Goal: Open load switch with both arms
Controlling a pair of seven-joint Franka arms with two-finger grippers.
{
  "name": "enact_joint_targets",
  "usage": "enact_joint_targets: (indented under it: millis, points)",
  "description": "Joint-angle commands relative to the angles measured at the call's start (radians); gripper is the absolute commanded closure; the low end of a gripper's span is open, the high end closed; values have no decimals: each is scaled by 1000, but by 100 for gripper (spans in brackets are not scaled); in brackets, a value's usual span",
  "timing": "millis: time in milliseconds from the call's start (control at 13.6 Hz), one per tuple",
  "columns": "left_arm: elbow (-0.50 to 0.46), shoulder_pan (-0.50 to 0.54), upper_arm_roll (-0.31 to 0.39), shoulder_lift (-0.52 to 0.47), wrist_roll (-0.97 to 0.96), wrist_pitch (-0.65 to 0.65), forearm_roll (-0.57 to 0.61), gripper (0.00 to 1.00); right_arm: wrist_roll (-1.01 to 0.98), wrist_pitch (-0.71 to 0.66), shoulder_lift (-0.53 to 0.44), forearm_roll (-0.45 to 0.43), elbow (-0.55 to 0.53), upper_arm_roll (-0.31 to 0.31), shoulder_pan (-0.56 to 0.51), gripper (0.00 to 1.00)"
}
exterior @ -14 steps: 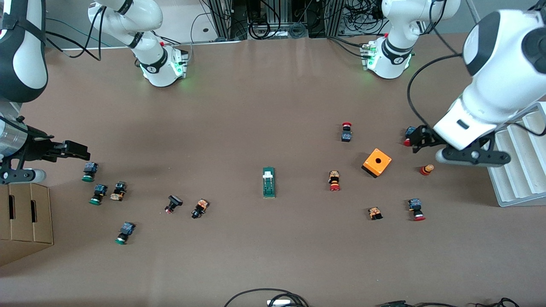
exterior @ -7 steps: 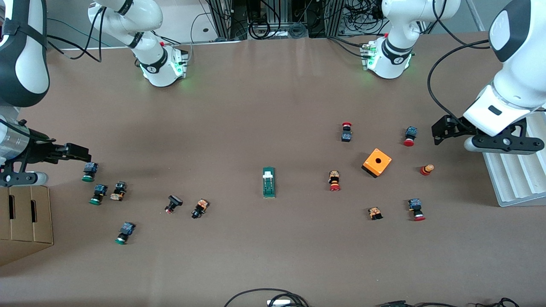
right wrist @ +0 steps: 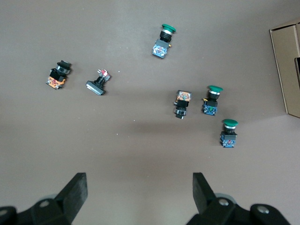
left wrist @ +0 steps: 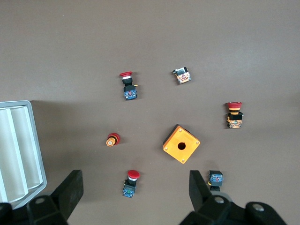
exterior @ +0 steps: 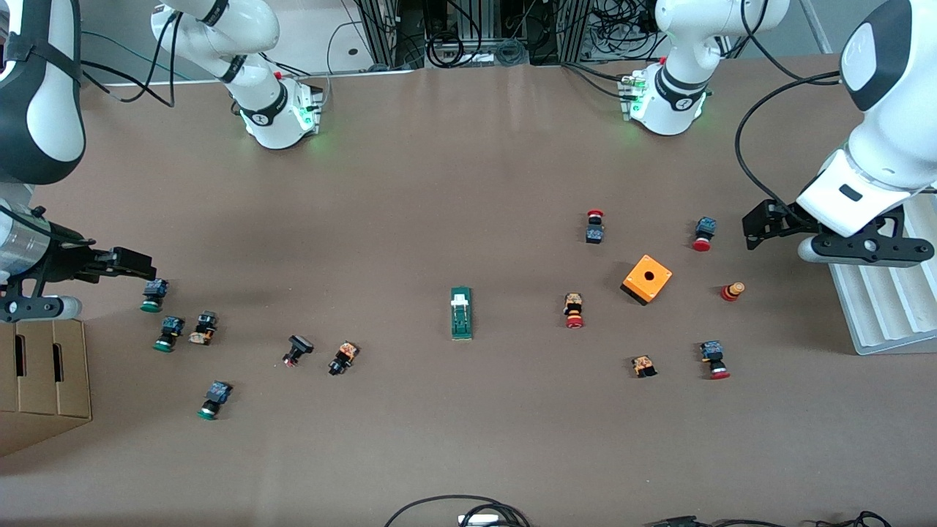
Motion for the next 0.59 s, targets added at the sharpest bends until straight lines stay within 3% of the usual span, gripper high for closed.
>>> enact_joint_targets:
  millis: [0,513]
  points:
    - [-8,19,-18,-8,15,6,-2,0,0,4,6,-10,15,-1,5,0]
    - [18,16,-20,12,16,7,-2,0,-3,5,5,-10,17,0,5,0]
